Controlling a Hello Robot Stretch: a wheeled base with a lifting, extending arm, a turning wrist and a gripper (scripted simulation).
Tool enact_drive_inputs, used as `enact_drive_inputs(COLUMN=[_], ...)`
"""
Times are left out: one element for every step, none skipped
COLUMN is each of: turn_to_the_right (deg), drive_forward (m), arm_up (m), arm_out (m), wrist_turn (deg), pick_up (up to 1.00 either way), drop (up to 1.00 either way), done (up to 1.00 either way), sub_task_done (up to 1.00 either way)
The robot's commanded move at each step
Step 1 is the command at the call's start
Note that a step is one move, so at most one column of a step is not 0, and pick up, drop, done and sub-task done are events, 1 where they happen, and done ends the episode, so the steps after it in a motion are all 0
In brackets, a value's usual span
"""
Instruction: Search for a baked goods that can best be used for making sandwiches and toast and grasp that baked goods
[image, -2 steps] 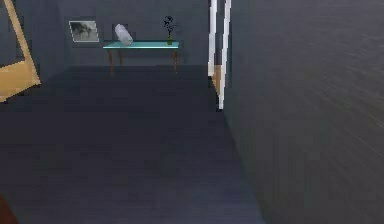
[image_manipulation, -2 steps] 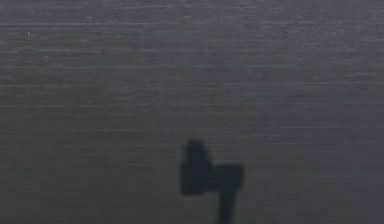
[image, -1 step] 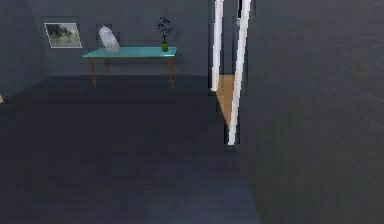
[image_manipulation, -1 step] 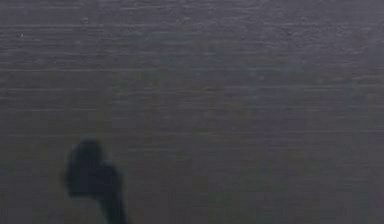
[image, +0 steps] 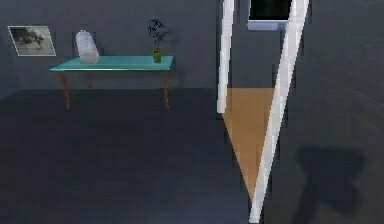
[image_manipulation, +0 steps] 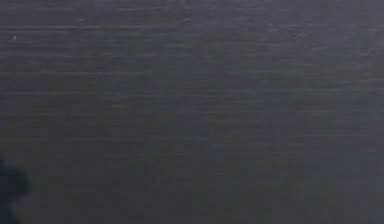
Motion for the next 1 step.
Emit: enact_drive_inputs(turn_to_the_right=[-3.0], drive_forward=[0.0], arm_up=[0.0], arm_out=[0.0], wrist_turn=[0.0], pick_up=[0.0], drop=[0.0], done=[0.0], sub_task_done=[0.0])
